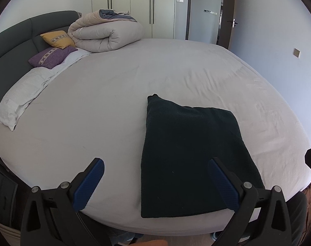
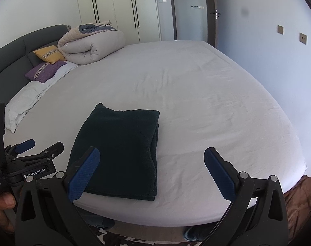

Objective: Fold small clothes

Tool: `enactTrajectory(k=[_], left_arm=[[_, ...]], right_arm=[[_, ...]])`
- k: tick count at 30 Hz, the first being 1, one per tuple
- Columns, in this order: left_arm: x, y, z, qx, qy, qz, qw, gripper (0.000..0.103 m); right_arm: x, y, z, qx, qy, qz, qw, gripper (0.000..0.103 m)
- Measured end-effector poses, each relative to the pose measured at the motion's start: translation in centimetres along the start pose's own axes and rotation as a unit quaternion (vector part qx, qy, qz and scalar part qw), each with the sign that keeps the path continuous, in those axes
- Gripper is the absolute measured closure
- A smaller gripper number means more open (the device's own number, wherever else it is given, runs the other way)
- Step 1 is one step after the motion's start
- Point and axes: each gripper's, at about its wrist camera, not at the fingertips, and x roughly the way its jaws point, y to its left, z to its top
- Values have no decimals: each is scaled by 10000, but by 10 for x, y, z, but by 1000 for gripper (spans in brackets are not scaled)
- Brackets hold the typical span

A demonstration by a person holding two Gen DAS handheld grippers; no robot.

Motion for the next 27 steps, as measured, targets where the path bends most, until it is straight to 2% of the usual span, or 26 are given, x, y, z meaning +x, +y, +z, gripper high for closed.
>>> enactTrajectory(k=[27], left_arm=[[10,1,-4,1,69,53,10000,0]], right_arm=[[18,-6,1,83,242,56,9997,0]])
